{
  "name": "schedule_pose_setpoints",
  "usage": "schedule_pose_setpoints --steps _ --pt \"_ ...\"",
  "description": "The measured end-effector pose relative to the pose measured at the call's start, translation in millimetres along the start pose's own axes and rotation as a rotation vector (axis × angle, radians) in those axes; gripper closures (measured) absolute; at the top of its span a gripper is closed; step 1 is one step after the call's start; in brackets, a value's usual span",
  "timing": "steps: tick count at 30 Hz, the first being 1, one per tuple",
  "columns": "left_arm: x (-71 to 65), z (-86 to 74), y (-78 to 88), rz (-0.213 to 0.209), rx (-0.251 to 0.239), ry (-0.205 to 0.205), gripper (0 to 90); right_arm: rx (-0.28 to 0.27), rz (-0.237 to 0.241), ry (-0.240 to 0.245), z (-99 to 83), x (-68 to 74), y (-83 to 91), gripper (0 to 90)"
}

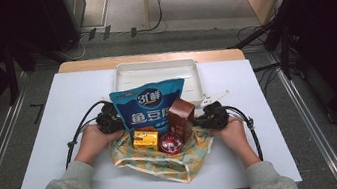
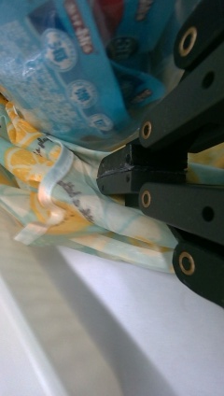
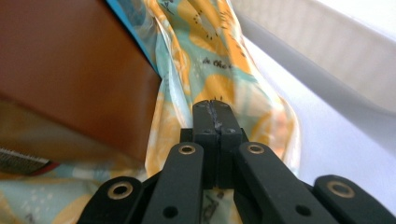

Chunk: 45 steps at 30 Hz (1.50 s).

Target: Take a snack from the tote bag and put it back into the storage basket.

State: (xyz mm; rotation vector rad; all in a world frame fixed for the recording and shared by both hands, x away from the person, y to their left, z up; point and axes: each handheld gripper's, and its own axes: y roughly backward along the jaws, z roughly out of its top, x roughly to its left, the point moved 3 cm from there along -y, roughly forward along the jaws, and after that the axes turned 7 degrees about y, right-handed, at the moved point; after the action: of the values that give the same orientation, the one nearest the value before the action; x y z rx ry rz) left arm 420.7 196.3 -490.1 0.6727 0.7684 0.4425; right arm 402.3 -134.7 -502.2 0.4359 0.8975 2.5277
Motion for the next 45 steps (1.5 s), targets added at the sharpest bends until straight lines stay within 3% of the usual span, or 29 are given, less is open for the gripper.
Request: schedule_pose_setpoints --steps 12,18,21,25,29,36,42,45 --pt "-1.1 -14.6 14.4 -0.002 0.002 0.035 90.0 0.021 -0.014 -0.022 -8.5 5.3 13.4 90.0" --pt "-6.3 -22.2 24.4 -0.016 0.005 0.034 89.1 0.030 -0.013 -0.027 -12.6 8.6 24.1 90.0" --pt "-7.2 -23.1 29.2 -0.004 0.004 0.031 86.0 0.030 -0.020 -0.023 -11.5 8.8 26.1 90.0" --pt "-11.1 -19.3 39.5 -0.002 -0.037 0.022 78.5 -0.017 -0.021 -0.027 -3.3 6.7 36.5 82.0" --pt "-16.7 -18.0 43.9 0.003 -0.025 -0.001 71.4 -0.019 -0.031 -0.017 -0.2 5.4 39.2 76.0" --pt "-19.7 -15.6 53.8 -0.002 -0.039 0.006 55.9 -0.045 -0.047 -0.031 9.5 3.4 44.8 58.6" --pt "-28.7 -13.1 63.3 -0.004 -0.056 -0.022 50.1 -0.057 -0.039 -0.035 13.9 1.7 50.8 53.4" --pt "-30.2 -13.3 64.9 -0.003 -0.056 -0.015 48.7 -0.063 -0.040 -0.045 14.3 0.2 53.1 52.4"
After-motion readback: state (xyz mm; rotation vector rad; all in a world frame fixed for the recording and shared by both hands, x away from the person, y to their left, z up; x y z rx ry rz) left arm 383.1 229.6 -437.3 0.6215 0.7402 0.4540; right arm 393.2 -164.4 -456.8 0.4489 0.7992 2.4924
